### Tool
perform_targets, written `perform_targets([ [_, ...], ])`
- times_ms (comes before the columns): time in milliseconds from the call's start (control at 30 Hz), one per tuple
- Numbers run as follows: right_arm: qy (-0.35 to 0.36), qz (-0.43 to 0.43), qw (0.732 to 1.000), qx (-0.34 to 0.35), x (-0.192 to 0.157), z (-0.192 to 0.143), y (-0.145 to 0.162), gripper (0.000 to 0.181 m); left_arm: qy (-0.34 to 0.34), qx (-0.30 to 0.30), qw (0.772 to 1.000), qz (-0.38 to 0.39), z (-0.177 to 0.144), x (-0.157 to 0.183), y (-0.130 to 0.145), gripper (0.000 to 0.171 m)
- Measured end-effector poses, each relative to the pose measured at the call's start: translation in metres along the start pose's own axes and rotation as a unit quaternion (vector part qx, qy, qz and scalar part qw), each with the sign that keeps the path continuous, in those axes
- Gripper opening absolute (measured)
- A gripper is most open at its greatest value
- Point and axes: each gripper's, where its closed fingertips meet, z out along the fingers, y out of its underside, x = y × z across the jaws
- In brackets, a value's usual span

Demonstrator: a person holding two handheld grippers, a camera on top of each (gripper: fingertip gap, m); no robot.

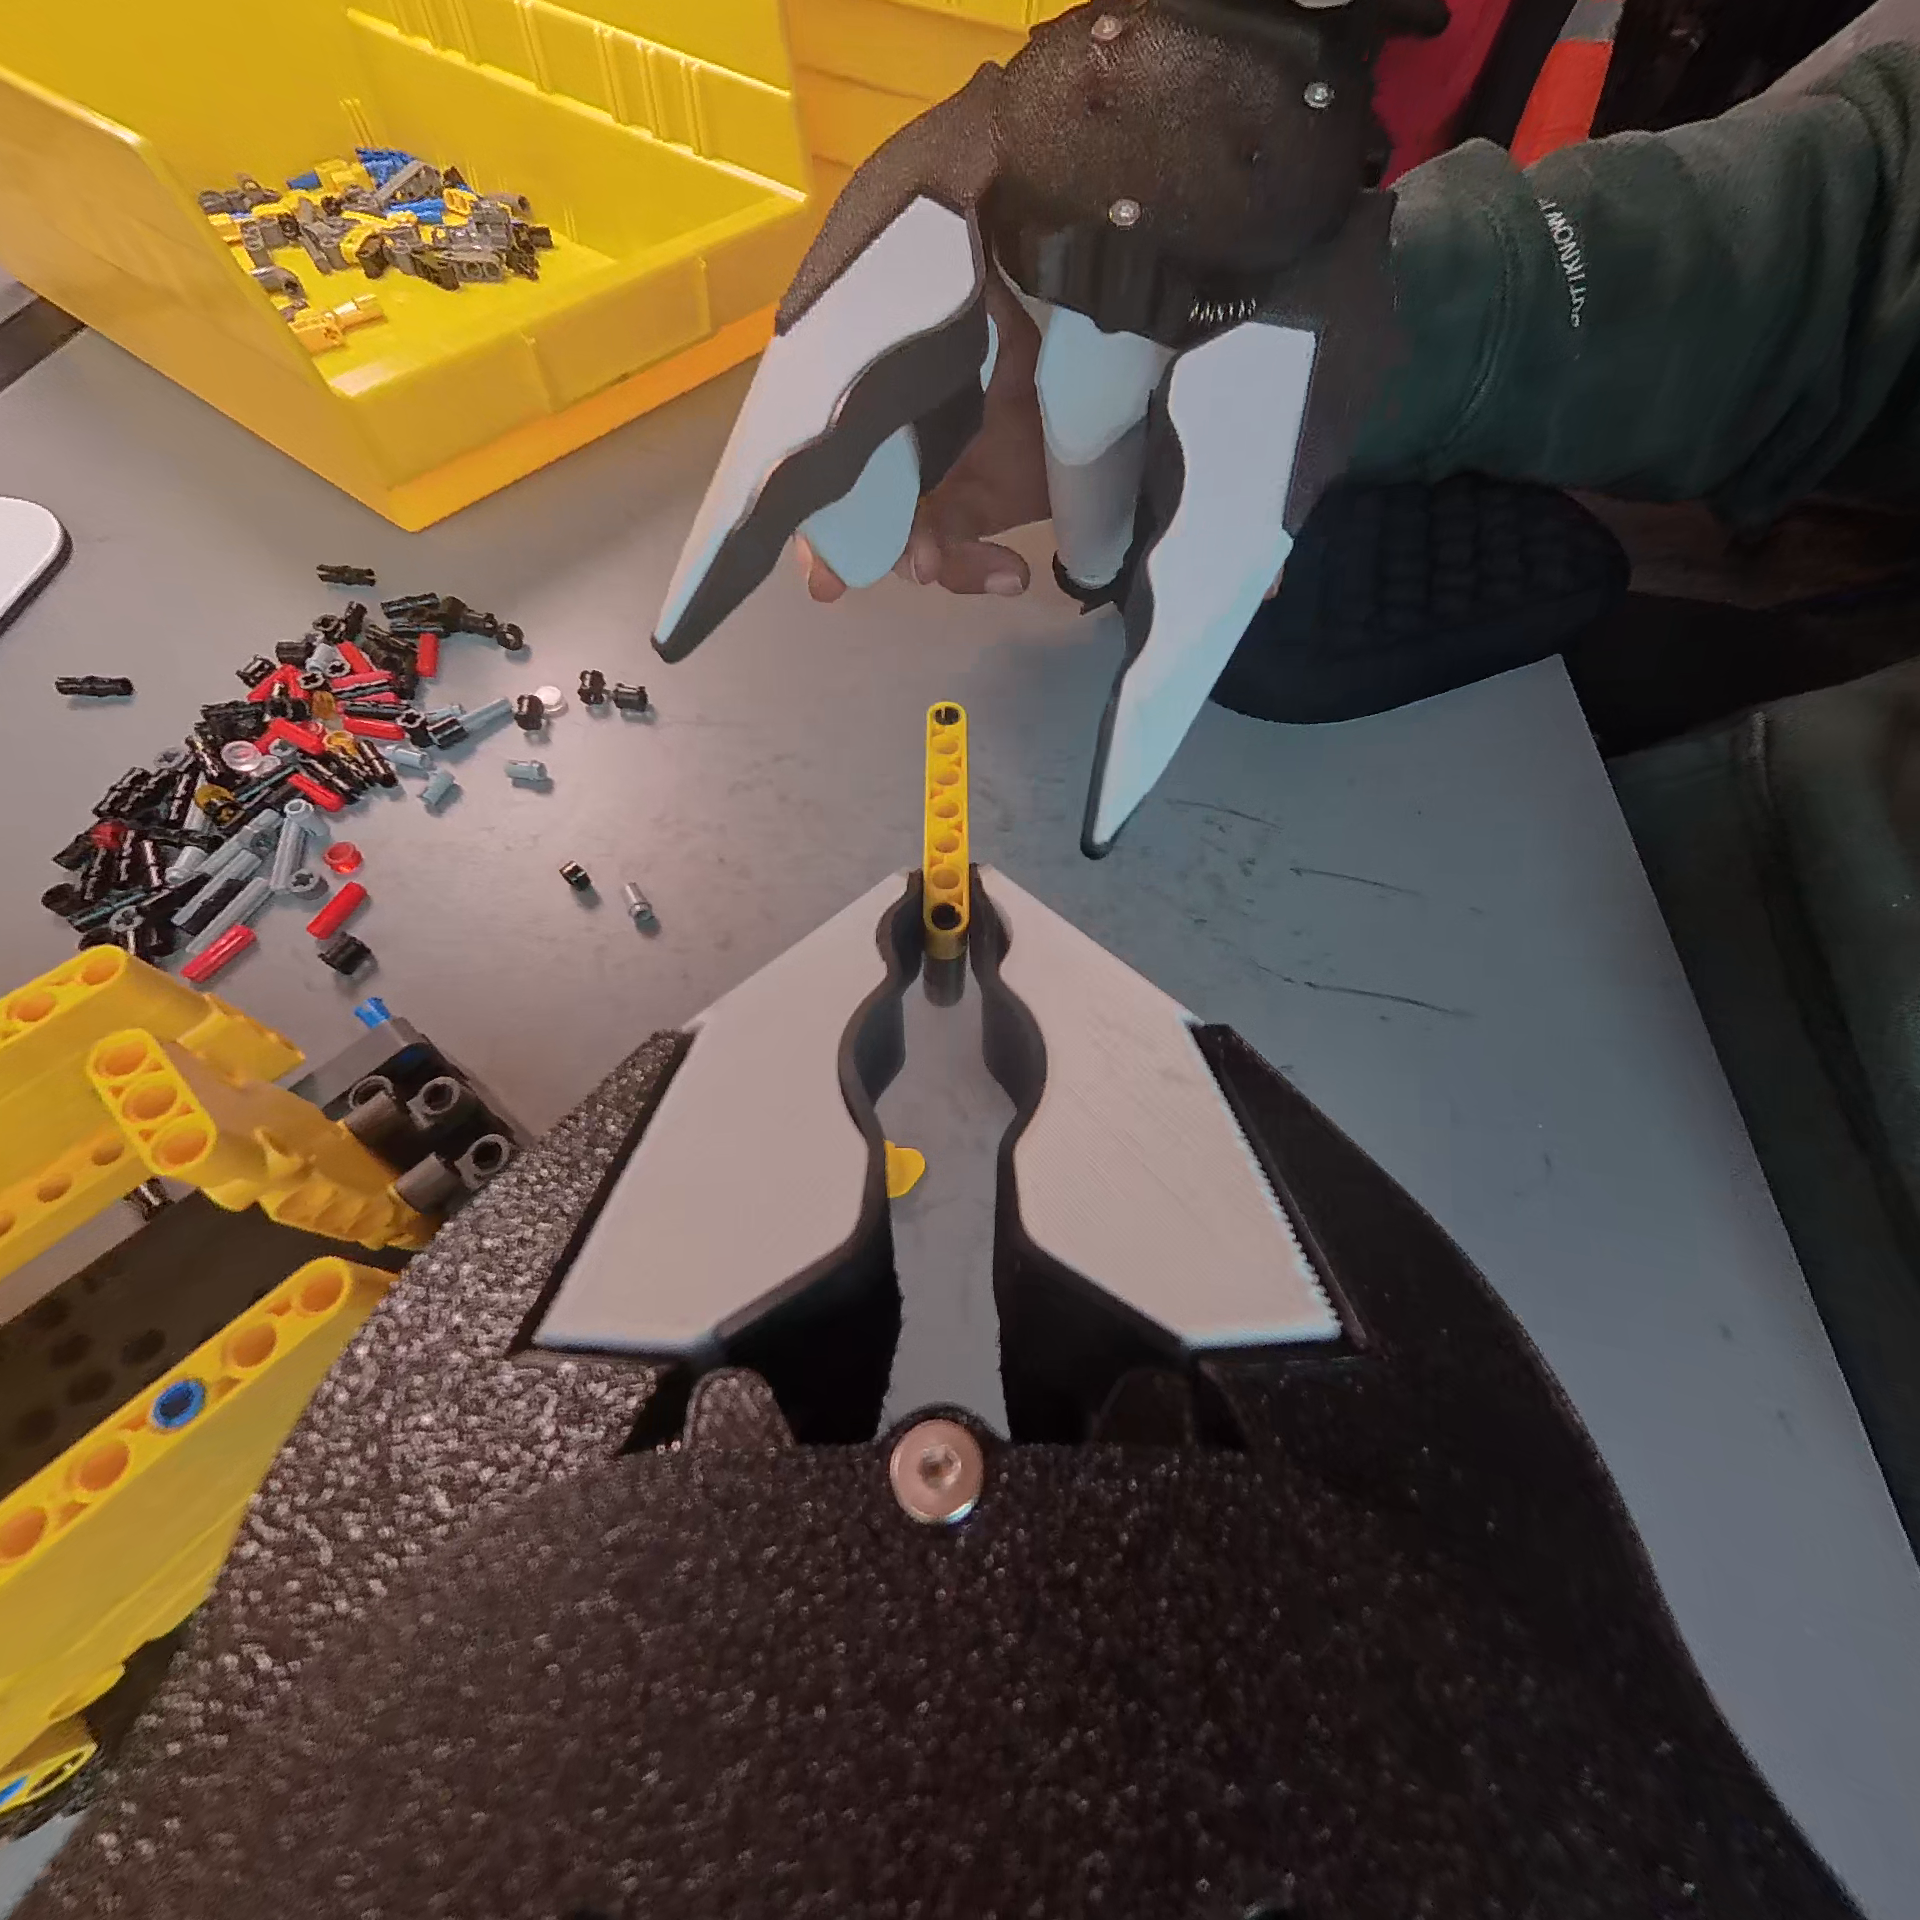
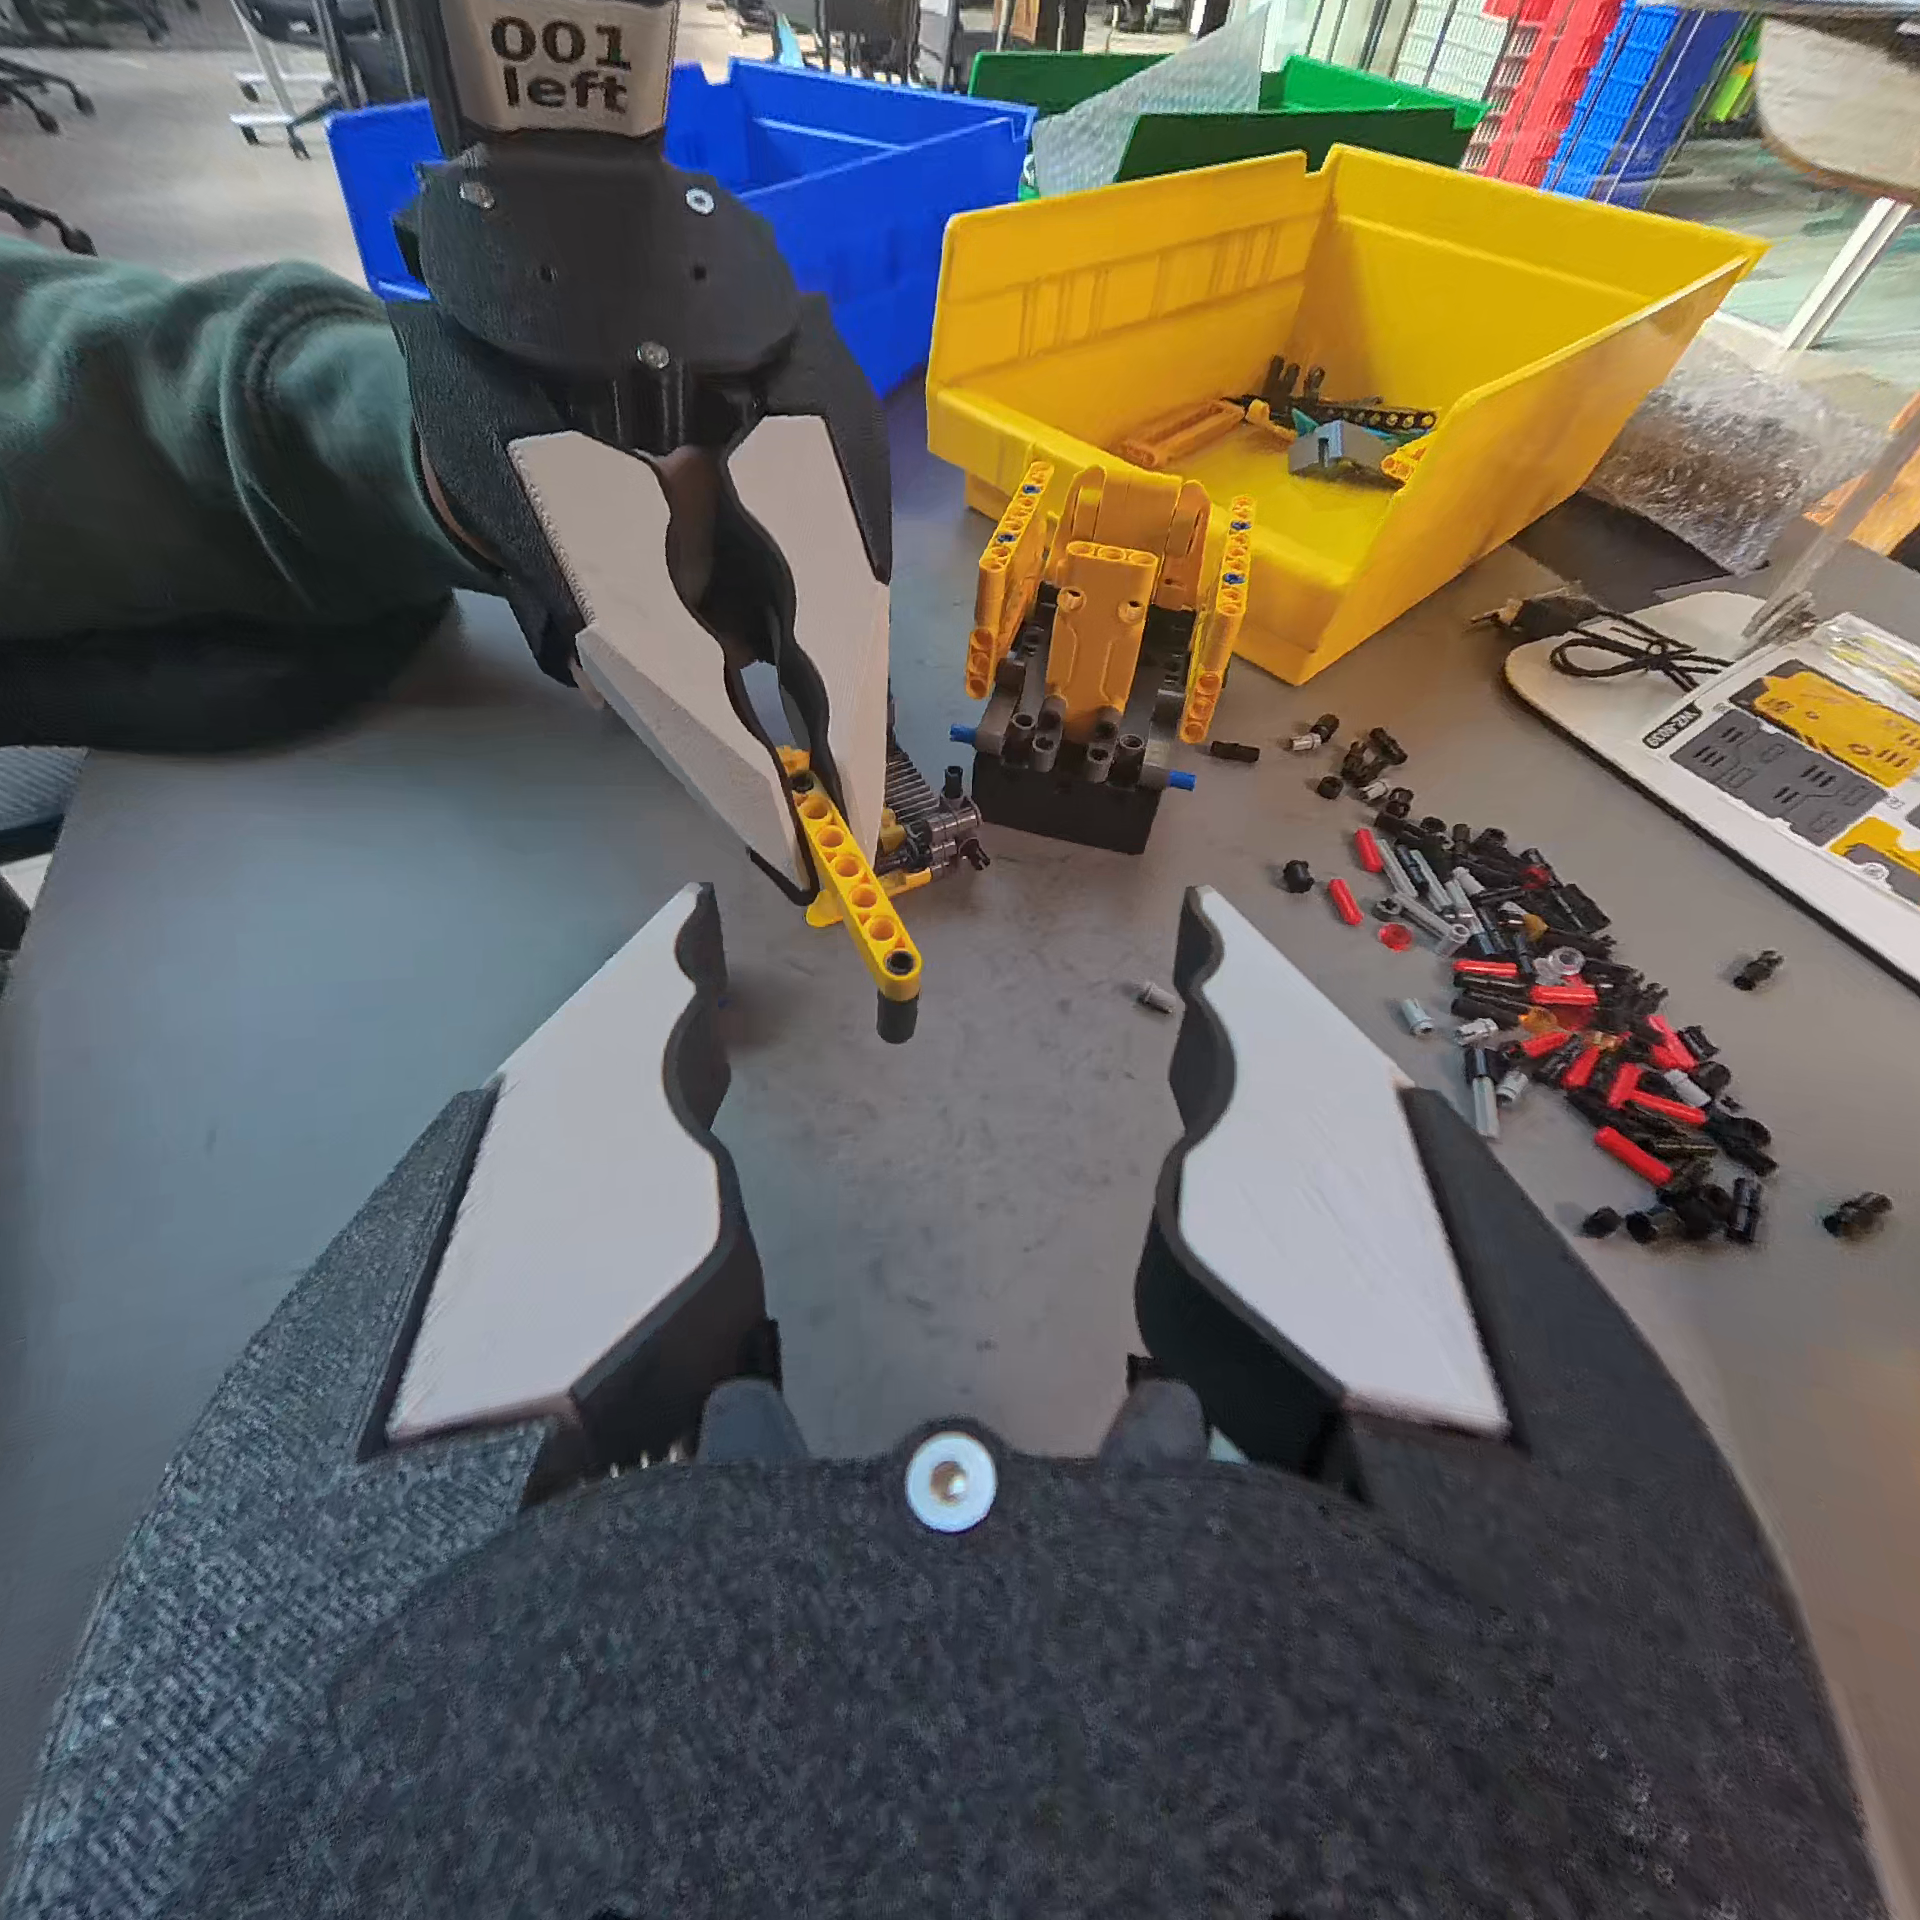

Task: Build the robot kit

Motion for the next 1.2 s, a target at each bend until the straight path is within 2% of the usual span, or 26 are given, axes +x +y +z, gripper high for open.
perform_targets([
  [100,0.002,0.029,1.000,0.010,0.008,-0.001,-0.001,0.070,-0.001,-0.001,1.000,0.002,0.000,0.001,-0.001,0.007],
  [233,0.017,0.034,0.999,0.039,0.019,-0.007,-0.008,0.030,-0.006,-0.003,1.000,-0.002,0.001,-0.001,0.000,0.007],
  [433,0.022,-0.033,0.999,-0.033,0.012,-0.004,0.013,0.000,-0.009,-0.007,1.000,-0.005,0.001,-0.003,0.003,0.007],
  [533,0.029,-0.042,0.997,-0.054,0.016,-0.006,0.020,0.000,-0.012,-0.011,1.000,-0.007,0.001,-0.005,0.006,0.007],
  [633,0.045,-0.067,0.991,-0.111,0.022,-0.008,0.038,0.000,-0.020,-0.007,1.000,-0.006,0.001,-0.007,0.004,0.007],
  [700,0.031,-0.076,0.988,-0.128,0.015,-0.008,0.043,0.002,-0.031,-0.001,1.000,-0.005,0.000,-0.010,0.001,0.007],
  [800,0.009,-0.083,0.986,-0.141,0.000,-0.002,0.045,0.017,-0.028,-0.011,1.000,0.006,0.003,-0.006,0.003,0.007],
  [867,-0.009,-0.088,0.987,-0.133,-0.010,0.002,0.041,0.021,-0.035,-0.027,0.999,0.012,0.006,-0.006,0.006,0.007],
  [900,-0.011,-0.088,0.986,-0.140,-0.013,0.003,0.042,0.029,-0.039,-0.034,0.999,0.016,0.007,-0.006,0.008,0.007],
  [1067,-0.018,-0.085,0.987,-0.138,-0.017,0.004,0.040,0.038,-0.043,-0.041,0.998,0.019,0.005,-0.006,0.007,0.006],
  [1200,-0.015,-0.096,0.984,-0.152,-0.015,0.005,0.045,0.026,-0.036,-0.057,0.998,0.021,0.007,-0.004,0.012,0.006],
])
